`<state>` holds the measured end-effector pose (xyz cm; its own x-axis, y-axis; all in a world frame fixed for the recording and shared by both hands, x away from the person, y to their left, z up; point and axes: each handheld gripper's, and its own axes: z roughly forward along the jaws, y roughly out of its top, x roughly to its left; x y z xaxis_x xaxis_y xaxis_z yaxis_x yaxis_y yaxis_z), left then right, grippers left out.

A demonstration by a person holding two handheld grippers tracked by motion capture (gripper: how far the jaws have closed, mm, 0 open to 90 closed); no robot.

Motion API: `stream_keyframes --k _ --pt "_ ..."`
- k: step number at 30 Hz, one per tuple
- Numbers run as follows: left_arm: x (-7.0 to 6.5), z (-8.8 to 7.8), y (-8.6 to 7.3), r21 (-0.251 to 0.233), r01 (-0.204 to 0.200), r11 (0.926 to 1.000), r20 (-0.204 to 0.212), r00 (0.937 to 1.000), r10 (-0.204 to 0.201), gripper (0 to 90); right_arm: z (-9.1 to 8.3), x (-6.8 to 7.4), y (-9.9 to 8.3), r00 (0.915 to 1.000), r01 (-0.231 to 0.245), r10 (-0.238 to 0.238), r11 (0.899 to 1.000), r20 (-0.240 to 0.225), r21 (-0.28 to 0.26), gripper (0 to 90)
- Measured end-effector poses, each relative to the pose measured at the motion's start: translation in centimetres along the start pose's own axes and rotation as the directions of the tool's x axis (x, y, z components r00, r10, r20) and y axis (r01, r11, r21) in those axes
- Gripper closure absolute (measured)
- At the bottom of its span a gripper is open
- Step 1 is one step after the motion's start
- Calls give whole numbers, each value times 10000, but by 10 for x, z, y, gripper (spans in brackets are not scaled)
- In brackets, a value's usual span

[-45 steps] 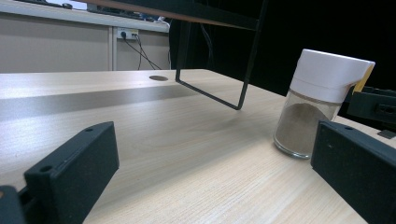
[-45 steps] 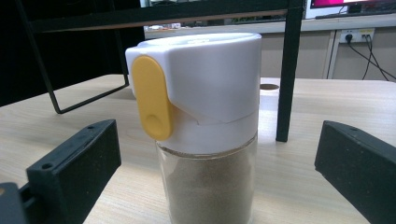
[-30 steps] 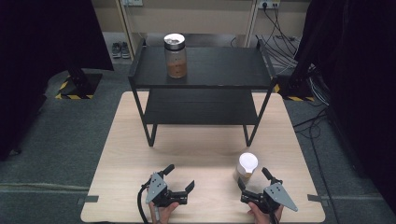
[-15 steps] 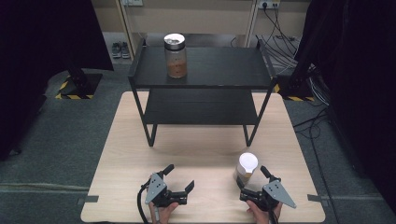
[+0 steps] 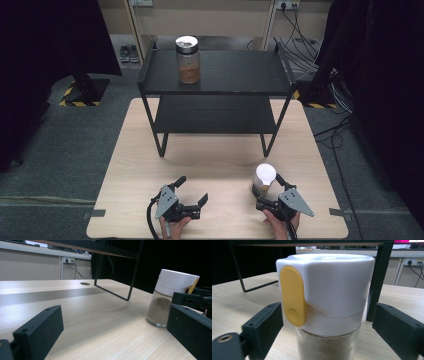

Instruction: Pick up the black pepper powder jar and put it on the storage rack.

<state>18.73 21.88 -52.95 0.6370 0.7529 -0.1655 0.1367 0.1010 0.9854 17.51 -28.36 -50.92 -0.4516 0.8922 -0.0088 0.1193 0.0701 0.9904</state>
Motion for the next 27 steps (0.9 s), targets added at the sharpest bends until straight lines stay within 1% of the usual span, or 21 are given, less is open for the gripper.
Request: stream_keyframes --k 5,9,15,27 --pt "0 0 0 7 8 10000 -22 10000 -8 4 2 -2 3 9999 77 -75 9999 -104 154 162" --pt "0 0 0 10 21 10000 -27 10000 -21 4 5 -4 9 9997 184 -175 9987 -183 475 239" --pt "0 0 0 11 33 10000 -44 10000 -33 5 10 -5 13 9995 225 -210 9975 -234 665 301" --pt "0 0 0 28 53 10000 -35 10000 -53 5 10 -6 13 9994 227 -209 9976 -275 657 306"
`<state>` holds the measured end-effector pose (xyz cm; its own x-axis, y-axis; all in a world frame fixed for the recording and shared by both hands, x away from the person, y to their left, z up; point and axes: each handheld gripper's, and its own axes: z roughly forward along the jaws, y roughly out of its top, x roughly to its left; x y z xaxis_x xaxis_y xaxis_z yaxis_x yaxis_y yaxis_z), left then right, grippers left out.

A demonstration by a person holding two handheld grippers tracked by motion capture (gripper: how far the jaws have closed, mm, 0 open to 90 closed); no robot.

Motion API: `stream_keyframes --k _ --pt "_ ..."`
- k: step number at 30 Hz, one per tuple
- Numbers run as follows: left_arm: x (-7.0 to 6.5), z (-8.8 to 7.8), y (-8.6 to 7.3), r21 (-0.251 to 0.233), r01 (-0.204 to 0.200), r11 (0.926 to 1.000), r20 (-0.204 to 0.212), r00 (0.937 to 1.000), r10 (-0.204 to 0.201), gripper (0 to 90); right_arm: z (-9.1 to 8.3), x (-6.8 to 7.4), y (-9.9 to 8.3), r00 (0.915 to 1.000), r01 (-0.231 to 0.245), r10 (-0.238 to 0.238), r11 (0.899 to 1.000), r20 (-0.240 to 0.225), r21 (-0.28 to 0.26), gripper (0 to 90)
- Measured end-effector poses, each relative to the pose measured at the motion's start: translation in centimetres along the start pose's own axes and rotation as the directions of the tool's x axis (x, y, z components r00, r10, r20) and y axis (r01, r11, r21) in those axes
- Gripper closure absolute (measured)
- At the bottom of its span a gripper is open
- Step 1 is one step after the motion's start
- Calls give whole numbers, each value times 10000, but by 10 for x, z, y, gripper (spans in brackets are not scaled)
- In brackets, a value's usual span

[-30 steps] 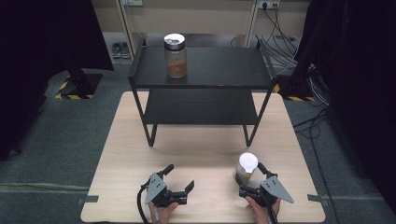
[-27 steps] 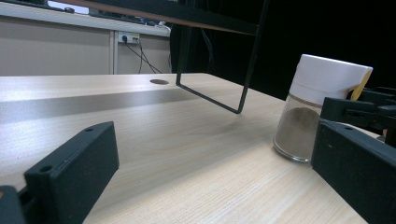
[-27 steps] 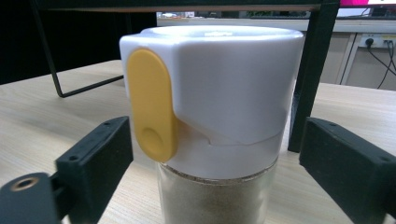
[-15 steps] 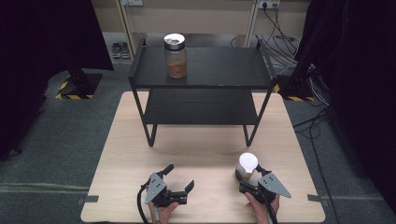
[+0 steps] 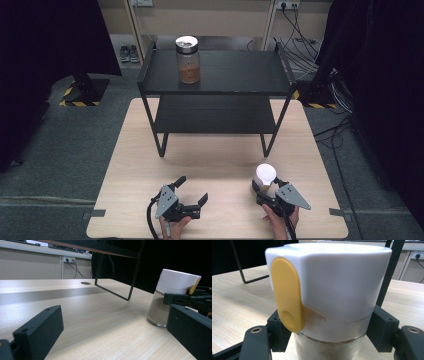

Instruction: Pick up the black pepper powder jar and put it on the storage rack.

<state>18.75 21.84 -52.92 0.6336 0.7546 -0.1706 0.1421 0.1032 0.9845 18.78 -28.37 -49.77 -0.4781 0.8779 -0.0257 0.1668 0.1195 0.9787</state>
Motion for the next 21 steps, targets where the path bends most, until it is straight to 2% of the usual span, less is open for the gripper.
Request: stream_keyframes --k 7,12,21 --pt "0 0 0 -30 17 10000 3 10000 -17 5 -2 -3 1 9999 -49 48 9999 -94 -120 306" --pt "0 0 0 -27 22 10000 3 10000 -22 4 -5 -2 4 9997 210 -214 9994 -121 -265 306" --pt "0 -1 -1 -61 45 10000 7 10000 -45 5 -9 -3 9 9995 96 -109 9990 -286 -446 306"
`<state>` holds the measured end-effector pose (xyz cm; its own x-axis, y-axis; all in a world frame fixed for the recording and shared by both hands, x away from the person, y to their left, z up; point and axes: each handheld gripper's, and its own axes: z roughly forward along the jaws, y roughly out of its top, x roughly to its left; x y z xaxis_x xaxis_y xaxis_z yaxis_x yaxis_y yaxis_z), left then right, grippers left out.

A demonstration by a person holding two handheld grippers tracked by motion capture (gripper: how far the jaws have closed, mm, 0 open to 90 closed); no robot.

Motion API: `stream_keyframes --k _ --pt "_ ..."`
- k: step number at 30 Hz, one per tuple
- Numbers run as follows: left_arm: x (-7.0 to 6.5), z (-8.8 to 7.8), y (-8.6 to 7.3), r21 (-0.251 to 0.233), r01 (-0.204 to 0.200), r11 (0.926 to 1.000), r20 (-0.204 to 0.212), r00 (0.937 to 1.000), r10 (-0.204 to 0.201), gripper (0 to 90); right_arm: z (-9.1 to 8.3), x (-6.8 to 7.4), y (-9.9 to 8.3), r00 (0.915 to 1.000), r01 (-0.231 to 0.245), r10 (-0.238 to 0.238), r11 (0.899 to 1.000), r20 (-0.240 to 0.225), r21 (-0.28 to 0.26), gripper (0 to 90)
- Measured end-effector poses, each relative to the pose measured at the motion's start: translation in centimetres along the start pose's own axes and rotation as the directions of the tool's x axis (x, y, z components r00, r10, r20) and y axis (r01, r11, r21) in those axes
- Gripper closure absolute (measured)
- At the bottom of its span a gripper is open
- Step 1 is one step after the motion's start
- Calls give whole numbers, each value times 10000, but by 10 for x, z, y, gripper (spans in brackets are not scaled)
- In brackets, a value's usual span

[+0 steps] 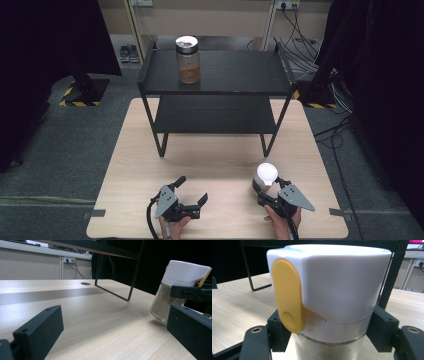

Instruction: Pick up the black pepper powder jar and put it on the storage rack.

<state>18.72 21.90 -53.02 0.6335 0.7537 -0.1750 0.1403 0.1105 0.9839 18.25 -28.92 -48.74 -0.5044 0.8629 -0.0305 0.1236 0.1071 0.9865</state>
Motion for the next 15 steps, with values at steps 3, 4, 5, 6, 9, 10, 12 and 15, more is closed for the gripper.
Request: stream_keyframes --k 3,4,5,6,9,10,12,15 --pt "0 0 0 2 4 10000 -6 10000 -4 5 -1 0 1 10000 -5 5 10000 -20 -68 306" --pt "0 0 0 -1 6 10000 -7 10000 -6 4 -2 0 2 10000 -2 2 10000 -34 -66 306" --pt "0 0 0 -2 6 10000 -7 10000 -6 4 -2 0 2 10000 6 -6 10000 -46 -70 306" --pt "0 0 0 1 8 10000 -7 10000 -8 5 -2 0 2 10000 6 -6 10000 -61 -82 306" --pt "0 0 0 -9 13 10000 -14 10000 -13 4 -2 -1 4 9999 22 -23 9999 -113 -120 306" --pt "0 0 0 -9 18 10000 -16 10000 -18 5 -2 0 4 9999 56 -58 9999 -126 -111 306" --pt "0 0 0 -15 9 10000 -14 10000 -9 5 -3 -1 5 9998 15 -18 9999 -179 -139 306" --pt "0 0 0 -13 15 10000 -10 10000 -15 5 -4 0 6 9997 27 -31 9999 -226 -162 306"
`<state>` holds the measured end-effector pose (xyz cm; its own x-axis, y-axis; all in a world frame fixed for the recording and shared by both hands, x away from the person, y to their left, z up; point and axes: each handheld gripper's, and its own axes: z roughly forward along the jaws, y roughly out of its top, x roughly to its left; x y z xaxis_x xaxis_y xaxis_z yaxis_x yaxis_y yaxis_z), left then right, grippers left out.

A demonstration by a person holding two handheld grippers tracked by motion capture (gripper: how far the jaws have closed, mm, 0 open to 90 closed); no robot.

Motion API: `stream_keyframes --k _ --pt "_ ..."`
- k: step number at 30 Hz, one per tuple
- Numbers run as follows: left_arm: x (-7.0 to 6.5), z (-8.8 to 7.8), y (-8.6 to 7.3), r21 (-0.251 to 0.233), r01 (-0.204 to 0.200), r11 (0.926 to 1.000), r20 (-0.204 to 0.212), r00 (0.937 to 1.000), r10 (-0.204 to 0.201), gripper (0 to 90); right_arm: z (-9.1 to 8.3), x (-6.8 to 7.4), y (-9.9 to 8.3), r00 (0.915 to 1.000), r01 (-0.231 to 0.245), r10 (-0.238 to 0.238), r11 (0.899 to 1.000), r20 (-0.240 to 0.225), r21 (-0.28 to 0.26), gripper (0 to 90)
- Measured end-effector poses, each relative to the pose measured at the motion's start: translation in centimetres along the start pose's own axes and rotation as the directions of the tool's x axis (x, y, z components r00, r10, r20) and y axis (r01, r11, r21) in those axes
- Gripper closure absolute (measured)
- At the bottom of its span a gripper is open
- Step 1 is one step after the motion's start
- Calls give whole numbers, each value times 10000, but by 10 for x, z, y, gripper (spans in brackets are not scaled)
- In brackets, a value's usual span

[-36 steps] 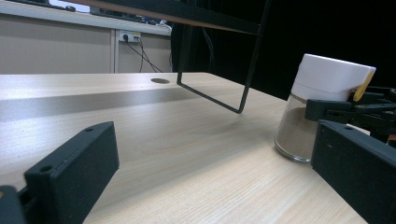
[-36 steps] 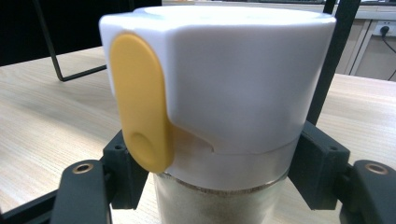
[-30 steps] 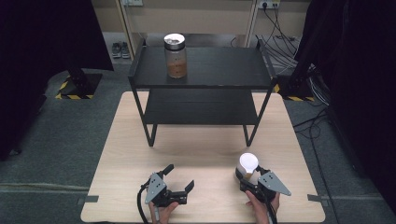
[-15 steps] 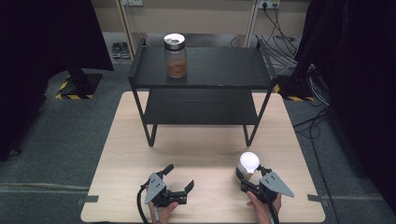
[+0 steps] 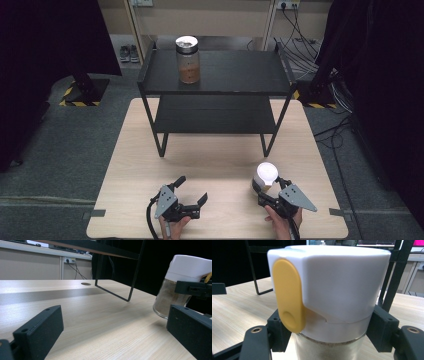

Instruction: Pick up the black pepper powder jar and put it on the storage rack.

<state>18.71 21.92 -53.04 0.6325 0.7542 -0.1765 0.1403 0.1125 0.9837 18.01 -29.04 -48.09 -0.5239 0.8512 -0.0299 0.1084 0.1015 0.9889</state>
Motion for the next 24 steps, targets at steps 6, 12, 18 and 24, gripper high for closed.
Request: stream_keyframes --k 6,12,18,24 --pt "0 0 0 0 -3 10000 4 10000 3 5 -1 1 3 9999 45 -45 10000 -148 -45 307" --pt "0 0 0 4 8 10000 -2 10000 -8 5 -3 0 10 9993 68 -72 9999 -355 -108 306" --pt "0 0 0 6 20 10000 1 10000 -20 5 -3 -2 21 9984 119 -128 9998 -558 -161 307" --pt "1 0 0 5 34 10000 2 10000 -34 5 -1 -3 31 9972 98 -109 9998 -742 -146 306"
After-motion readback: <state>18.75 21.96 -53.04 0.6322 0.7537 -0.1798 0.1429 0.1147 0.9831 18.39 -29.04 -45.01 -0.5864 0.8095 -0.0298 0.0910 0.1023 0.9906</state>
